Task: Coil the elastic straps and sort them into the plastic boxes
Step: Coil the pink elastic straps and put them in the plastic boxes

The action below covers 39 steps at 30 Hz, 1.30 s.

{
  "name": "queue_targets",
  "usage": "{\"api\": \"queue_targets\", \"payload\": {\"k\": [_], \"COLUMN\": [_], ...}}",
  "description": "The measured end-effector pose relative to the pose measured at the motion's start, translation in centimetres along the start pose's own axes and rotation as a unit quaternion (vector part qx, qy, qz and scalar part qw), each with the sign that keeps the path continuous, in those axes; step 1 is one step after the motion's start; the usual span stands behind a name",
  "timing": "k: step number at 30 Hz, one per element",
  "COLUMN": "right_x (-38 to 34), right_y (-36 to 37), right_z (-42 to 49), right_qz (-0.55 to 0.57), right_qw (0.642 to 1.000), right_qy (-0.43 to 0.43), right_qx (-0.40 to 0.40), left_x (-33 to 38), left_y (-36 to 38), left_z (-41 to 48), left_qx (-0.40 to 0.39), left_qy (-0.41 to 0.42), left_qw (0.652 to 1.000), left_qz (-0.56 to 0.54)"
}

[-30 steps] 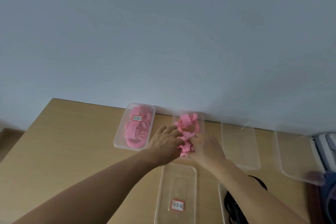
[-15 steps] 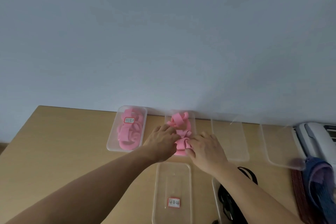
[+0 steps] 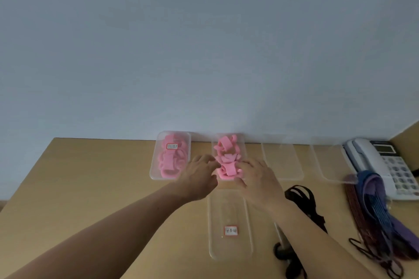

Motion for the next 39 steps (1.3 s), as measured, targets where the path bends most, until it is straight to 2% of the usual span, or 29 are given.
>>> {"api": "queue_targets", "payload": {"k": [6,13,21,28,31,35,39], "right_x": [-0.4,0.9,1.0,1.6,1.7,0.6,0.2], "right_y": [3.9,9.8,11.8,11.1,10.1,7.3,3.8], "right_z": [-4.9,-9.0,-9.3,-9.9,-9.3,-7.8,-5.9], "right_qz": [0.034,0.022,0.022,0.119,0.214,0.359,0.402], "right_qw": [0.990,0.941,0.913,0.914,0.908,0.882,0.875], "right_qy": [0.123,0.297,0.380,0.379,0.357,0.304,0.262], "right_qx": [-0.055,-0.159,-0.145,-0.086,-0.052,0.015,0.068], "left_x": [-1.5,-2.5,-3.7,-4.9,-5.4,-5.6,-5.2], "left_y": [3.9,6.9,7.9,7.4,6.9,6.2,4.0], "left_z": [-4.6,-6.9,-7.7,-7.6,-7.1,-6.4,-4.3], "left_qx": [-0.063,-0.111,-0.131,-0.131,-0.130,-0.128,-0.072], "left_qy": [-0.016,-0.040,-0.057,-0.077,-0.091,-0.112,-0.128], "left_qw": [0.997,0.988,0.983,0.979,0.977,0.972,0.959], "left_qz": [-0.052,-0.096,-0.112,-0.134,-0.145,-0.160,-0.244]}}
Point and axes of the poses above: each hand's wrist, its own z-axis towards the middle knuckle, its own y-axis out of the palm, x = y × z, the point moved 10 cm from there along z, towards the middle knuckle, and after that the axes turned 1 degree about -y, right-handed, at the moved point
